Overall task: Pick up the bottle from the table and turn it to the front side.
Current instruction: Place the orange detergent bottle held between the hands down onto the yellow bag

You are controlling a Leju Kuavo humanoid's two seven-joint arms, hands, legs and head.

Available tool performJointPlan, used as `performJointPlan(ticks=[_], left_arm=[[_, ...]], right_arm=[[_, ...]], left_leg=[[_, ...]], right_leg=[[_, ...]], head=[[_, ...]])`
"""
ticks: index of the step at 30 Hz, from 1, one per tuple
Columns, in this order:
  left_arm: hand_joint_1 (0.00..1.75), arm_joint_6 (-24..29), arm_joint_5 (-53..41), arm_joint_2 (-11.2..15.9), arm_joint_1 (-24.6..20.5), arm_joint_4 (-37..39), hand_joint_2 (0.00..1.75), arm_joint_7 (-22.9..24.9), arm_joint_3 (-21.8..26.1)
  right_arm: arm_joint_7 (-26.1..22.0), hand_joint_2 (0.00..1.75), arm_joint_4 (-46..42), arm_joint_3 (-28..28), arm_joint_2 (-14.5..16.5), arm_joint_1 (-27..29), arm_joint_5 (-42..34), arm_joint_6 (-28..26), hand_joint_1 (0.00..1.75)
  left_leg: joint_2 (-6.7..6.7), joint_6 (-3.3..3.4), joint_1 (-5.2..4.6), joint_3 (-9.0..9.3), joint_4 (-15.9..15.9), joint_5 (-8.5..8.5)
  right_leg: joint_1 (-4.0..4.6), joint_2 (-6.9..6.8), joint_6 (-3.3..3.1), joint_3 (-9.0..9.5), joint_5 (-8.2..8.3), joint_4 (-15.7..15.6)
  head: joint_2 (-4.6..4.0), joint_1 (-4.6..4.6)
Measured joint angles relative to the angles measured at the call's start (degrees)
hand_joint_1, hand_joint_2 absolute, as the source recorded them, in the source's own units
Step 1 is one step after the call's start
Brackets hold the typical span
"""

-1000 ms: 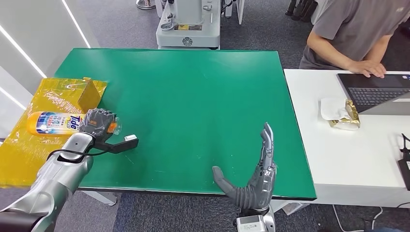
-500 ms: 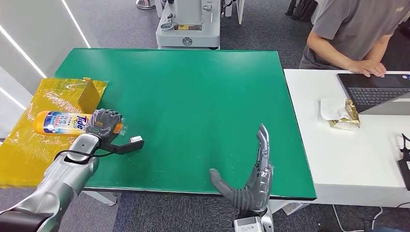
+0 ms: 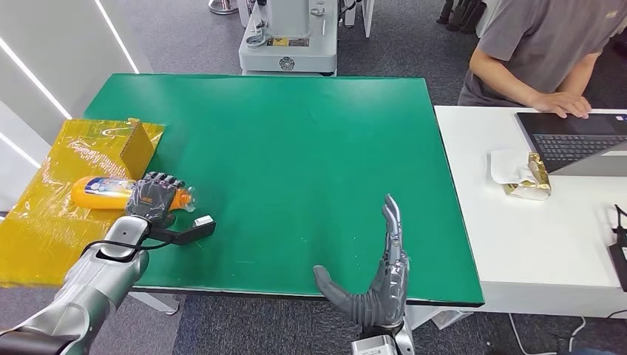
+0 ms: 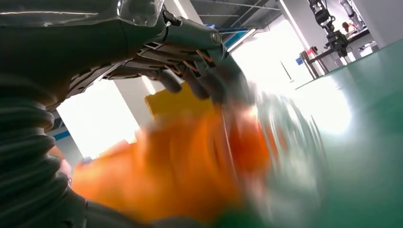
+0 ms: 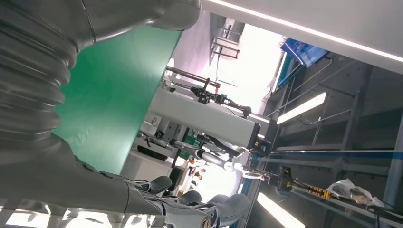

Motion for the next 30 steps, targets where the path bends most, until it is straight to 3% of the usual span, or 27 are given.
performJointPlan(ticks=[26,30], left_arm=[[0.0,-0.1,0.2,0.1,1.2,0.1,1.75,-0.4,1.1],[0.0,4.2,0.6,0.2,2.1,0.1,1.75,-0.6,1.8]], right_arm=[[0.0,1.75,0.5,0.3,-0.1,-0.2,-0.2,0.0,0.0],[0.0,1.75,0.8,0.4,-0.1,-0.3,-0.8,0.0,0.0]], left_leg=[[0.0,0.0,0.0,0.0,0.0,0.0],[0.0,0.0,0.0,0.0,0.0,0.0]], right_leg=[[0.0,-0.01,0.0,0.01,0.0,0.0],[0.0,-0.01,0.0,0.01,0.0,0.0]], head=[[0.0,-0.01],[0.0,-0.01]])
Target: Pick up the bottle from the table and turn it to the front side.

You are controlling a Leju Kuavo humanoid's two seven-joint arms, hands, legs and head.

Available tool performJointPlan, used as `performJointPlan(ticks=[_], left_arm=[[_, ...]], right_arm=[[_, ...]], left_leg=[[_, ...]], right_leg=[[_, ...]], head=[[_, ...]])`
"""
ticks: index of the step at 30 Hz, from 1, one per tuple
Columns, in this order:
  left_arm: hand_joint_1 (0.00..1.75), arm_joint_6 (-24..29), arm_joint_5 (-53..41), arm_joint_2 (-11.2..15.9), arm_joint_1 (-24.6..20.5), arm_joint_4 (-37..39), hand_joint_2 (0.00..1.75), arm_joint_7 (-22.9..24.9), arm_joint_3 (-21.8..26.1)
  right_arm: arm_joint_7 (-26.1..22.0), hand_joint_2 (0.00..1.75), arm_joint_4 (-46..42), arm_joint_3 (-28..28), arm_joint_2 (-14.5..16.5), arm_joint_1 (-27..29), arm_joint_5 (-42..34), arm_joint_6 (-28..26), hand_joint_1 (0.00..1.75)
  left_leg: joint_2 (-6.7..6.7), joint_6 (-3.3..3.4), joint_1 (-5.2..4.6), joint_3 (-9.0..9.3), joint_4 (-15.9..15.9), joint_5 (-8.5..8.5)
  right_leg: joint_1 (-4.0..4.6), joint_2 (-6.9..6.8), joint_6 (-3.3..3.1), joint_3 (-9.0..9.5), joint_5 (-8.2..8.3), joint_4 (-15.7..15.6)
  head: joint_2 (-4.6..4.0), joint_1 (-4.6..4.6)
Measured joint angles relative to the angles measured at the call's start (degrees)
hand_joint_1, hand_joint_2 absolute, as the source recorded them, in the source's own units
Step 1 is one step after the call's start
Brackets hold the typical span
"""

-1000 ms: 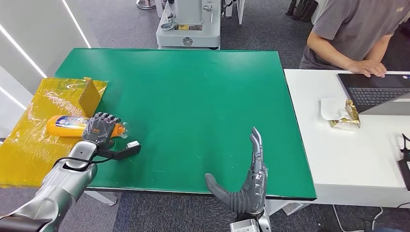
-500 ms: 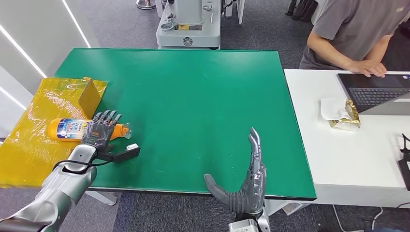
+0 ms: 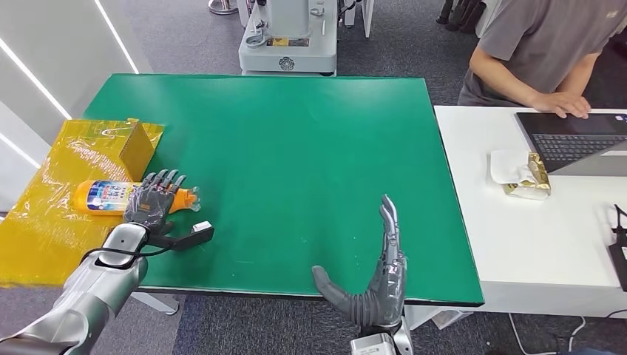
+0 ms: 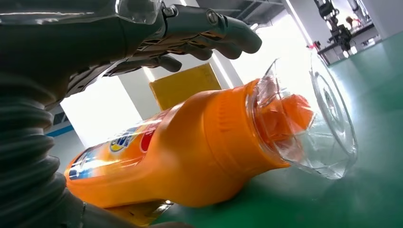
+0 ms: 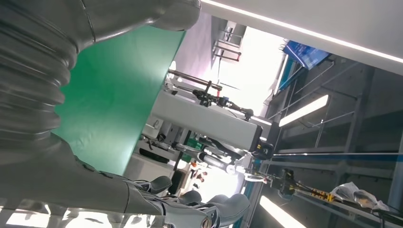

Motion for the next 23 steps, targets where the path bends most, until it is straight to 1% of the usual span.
performJointPlan(ticks=[2,4,5,8,9,10,12,14,18,23], left_arm=[[0.0,4.7,0.4,0.0,1.0,-1.0,1.75,-0.9,1.3],[0.0,8.0,0.5,-0.3,2.8,-5.3,1.75,-4.2,4.3],[0.0,8.7,0.6,-0.7,3.9,-8.9,1.75,-7.6,6.8],[0.0,9.4,4.5,-3.5,6.1,-21.8,1.75,-22.6,17.2],[0.0,9.5,7.0,-4.5,6.4,-26.0,1.75,-26.3,20.6],[0.0,9.6,9.6,-5.3,6.6,-30.0,1.75,-28.5,23.4],[0.0,9.7,13.7,-6.3,7.1,-36.6,1.75,-29.7,26.9],[0.0,9.7,16.0,-6.9,8.2,-42.1,1.75,-30.0,28.2],[0.0,9.7,20.6,-7.6,10.3,-49.7,1.75,-30.2,28.4],[0.0,9.7,26.8,-7.9,11.6,-55.4,1.75,-30.3,27.1]], right_arm=[[0.0,1.75,0.1,0.0,0.0,-0.1,-0.2,0.0,0.0],[0.0,1.75,0.4,0.1,0.0,-0.3,-0.6,0.0,0.0],[0.0,1.75,0.5,0.2,0.0,-0.4,-0.8,0.0,0.0],[0.0,1.75,1.0,0.6,0.0,-1.0,-1.5,0.0,0.0],[0.0,1.75,1.2,0.8,0.0,-1.2,-1.8,0.0,0.0],[0.0,1.75,1.3,0.9,0.0,-1.3,-2.0,0.0,0.0],[0.0,1.75,1.4,1.0,0.0,-1.6,-2.2,0.0,0.0],[0.0,1.75,1.5,1.1,0.0,-1.7,-2.2,0.0,0.0],[0.0,1.75,1.5,1.1,0.0,-1.8,-2.0,0.0,0.0],[0.0,1.75,1.5,1.0,0.1,-1.8,-2.1,0.0,0.0]], left_leg=[[0.0,0.0,0.0,0.0,0.0,0.0],[0.01,0.0,0.0,0.01,0.0,0.0],[0.01,0.0,0.0,0.0,0.0,0.0],[0.04,0.0,0.0,-0.03,0.0,0.0],[0.08,0.0,0.0,-0.03,0.0,-0.01],[0.13,0.0,-0.01,-0.02,0.0,-0.01],[0.13,0.0,-0.01,0.0,0.0,-0.02],[0.02,0.0,0.0,-0.01,0.0,-0.01],[-0.03,0.0,0.01,-0.01,0.0,-0.01],[-0.03,0.0,0.0,-0.01,0.0,-0.01]], right_leg=[[0.0,0.01,0.0,-0.01,0.0,0.0],[0.0,0.02,0.0,-0.04,0.0,0.0],[0.0,0.02,0.0,-0.05,0.0,0.0],[0.0,0.05,0.0,-0.06,0.01,0.0],[0.0,0.08,-0.01,-0.05,0.02,0.0],[-0.01,0.11,-0.02,-0.05,0.03,0.0],[-0.01,0.11,-0.02,-0.05,0.03,0.0],[0.0,0.0,-0.02,-0.03,0.01,0.0],[0.01,-0.07,-0.04,-0.01,-0.01,0.0],[0.0,-0.07,-0.04,-0.01,-0.01,0.0]], head=[[0.0,0.0],[0.0,0.0],[0.0,0.0],[0.0,0.02],[0.0,0.02],[0.0,0.02],[0.0,0.01],[0.0,0.01],[0.0,0.01],[0.0,0.01]])
